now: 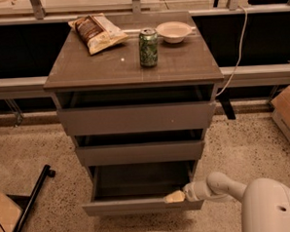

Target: Open bottom drawer

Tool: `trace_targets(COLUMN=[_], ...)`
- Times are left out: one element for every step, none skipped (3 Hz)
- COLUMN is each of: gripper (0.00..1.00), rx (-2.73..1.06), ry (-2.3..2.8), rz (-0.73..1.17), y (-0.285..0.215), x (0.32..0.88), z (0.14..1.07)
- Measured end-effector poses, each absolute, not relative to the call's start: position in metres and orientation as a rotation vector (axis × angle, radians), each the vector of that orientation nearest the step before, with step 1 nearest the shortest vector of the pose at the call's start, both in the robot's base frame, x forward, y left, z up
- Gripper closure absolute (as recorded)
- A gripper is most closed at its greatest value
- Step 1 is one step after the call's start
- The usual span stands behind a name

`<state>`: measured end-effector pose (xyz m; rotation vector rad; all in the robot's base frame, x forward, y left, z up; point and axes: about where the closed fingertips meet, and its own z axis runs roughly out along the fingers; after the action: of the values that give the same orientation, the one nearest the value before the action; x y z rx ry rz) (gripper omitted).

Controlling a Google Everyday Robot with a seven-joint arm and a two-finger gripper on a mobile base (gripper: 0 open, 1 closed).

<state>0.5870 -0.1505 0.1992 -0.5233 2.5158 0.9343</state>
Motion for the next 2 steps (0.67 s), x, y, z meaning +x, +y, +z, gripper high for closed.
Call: trace_targets(gripper=[0.13,0.13], rx=[-0.46,-0.405], ry=[2.574,2.619], rz=[0.928,0.913], y=[-0.159,-0.169], x=[0.569,0.555], z=[0.198,0.199])
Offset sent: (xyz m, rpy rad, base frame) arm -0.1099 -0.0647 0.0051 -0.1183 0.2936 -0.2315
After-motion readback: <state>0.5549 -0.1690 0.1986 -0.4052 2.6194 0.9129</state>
